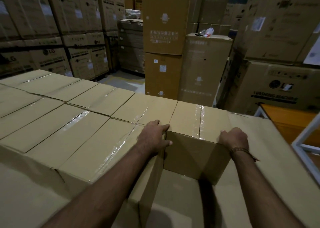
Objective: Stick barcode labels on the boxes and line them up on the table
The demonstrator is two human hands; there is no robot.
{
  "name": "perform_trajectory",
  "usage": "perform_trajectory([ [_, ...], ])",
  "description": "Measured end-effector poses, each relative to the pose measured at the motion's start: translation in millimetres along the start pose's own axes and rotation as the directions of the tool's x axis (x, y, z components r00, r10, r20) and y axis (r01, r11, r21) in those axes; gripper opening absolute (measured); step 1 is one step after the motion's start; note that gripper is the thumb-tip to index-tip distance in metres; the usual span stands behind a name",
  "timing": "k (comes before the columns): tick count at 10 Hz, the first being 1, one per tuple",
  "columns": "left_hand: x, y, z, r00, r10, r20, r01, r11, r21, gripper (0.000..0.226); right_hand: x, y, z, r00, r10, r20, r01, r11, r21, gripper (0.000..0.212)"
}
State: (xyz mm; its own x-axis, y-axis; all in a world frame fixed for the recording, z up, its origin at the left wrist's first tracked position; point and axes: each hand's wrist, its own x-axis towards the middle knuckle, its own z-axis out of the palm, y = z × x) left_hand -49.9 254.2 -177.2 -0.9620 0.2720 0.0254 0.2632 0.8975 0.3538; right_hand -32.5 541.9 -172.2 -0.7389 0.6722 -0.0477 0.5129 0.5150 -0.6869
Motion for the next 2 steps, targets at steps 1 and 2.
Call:
perform_trajectory([
  [1, -10, 7, -12, 0.999, 0.004, -0.037, -0.007, 0.995, -0.096, 0.062, -2, -17, -9, 1.0, -0.015, 0.008, 0.016, 0.998, -0.068, 0.031],
  [2, -22, 11, -21, 0.993, -0.018, -0.118, 0.001, 0.99, -0.14, 0.06, -8, -34, -18, 0.999, -0.037, -0.022, 0.035, 0.996, -0.078, 0.042],
])
